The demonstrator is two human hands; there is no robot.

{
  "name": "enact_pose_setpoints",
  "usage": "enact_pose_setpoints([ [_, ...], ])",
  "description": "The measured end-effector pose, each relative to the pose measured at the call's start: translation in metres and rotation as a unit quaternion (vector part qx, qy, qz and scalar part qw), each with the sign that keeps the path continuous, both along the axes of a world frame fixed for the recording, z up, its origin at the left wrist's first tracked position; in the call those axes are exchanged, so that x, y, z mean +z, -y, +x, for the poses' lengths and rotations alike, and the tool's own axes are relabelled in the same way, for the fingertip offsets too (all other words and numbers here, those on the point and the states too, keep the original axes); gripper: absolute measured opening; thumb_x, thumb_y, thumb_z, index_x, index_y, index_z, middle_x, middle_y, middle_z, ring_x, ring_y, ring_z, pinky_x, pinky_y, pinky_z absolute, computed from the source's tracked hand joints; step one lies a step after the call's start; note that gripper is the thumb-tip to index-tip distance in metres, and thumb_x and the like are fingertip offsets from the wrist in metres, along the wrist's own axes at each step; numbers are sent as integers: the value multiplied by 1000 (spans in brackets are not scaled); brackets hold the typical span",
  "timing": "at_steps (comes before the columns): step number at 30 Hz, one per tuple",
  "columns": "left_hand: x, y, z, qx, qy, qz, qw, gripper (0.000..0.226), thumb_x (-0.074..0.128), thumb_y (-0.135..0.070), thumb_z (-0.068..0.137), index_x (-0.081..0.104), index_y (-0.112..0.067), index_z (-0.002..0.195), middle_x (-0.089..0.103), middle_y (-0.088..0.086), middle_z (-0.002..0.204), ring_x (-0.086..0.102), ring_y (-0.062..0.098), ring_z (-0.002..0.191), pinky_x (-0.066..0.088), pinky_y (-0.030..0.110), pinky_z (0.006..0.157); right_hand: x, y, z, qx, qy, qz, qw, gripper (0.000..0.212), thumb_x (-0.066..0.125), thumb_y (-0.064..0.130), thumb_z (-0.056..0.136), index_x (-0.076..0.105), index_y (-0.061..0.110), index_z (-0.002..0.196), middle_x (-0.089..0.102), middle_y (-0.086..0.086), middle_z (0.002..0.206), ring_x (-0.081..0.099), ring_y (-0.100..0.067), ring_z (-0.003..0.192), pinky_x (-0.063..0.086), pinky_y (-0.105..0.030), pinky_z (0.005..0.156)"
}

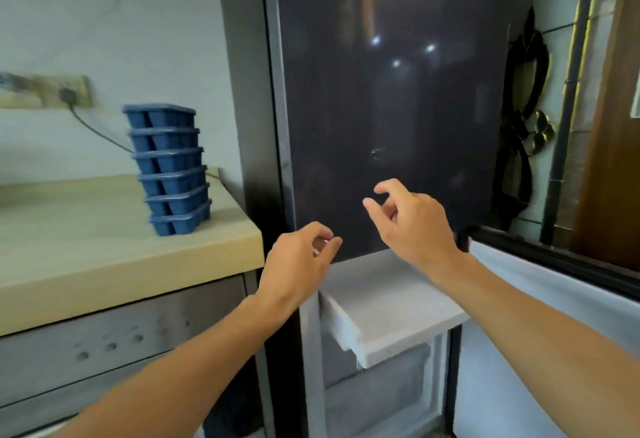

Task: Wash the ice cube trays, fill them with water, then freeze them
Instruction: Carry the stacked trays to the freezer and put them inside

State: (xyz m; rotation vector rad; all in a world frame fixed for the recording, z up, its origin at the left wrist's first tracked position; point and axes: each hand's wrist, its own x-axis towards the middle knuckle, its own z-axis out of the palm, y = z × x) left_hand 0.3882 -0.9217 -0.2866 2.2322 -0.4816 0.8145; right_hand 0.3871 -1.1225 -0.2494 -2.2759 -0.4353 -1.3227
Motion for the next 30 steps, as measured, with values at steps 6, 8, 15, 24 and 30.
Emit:
enact_pose_setpoints([
  [6, 58, -98, -33, 110, 61, -85, 988, 23, 61, -43, 97, 68, -24, 87, 69, -8, 72, 65, 11, 66, 58, 39, 66, 71, -112, -10, 192, 30, -24, 981, 31, 62, 39, 99, 66, 14, 117, 65, 10, 65, 59, -9, 57, 53, -33, 62],
  [8, 71, -127, -40, 152, 87, -124, 977, 24, 62, -42, 97, 67, -24, 82, 68, -7, 70, 64, 13, 66, 55, 37, 62, 90, -149, -9, 232, 14, -29, 972, 37, 60, 44, 99, 61, 16, 123, 68, 10, 75, 65, -13, 70, 54, -36, 70],
  [15, 105, -191, -47, 275, 16, -113, 954, 38, 66, -55, 90, 54, -25, 111, 63, -11, 91, 60, 8, 77, 42, 25, 61, 147, -236, 16, 247, -11, -63, 967, 49, 59, 46, 99, 53, 16, 137, 63, -7, 130, 61, -26, 114, 42, -33, 84],
  [24, 130, -204, -27, 247, -26, -78, 965, 88, 69, -57, 86, 27, -20, 154, 43, 8, 150, 52, 26, 129, 48, 42, 103, 170, -266, 47, 217, -60, -130, 966, 26, 49, 12, 103, 71, 11, 116, 69, -9, 114, 64, -28, 102, 51, -38, 82],
  [30, 139, -194, -3, 225, 10, -66, 972, 79, 70, -55, 87, 32, -28, 151, 37, 6, 151, 52, 25, 126, 44, 32, 94, 166, -239, 65, 226, -98, -52, 968, 22, 49, 1, 96, 65, 11, 107, 66, -5, 108, 60, -23, 99, 44, -30, 77],
])
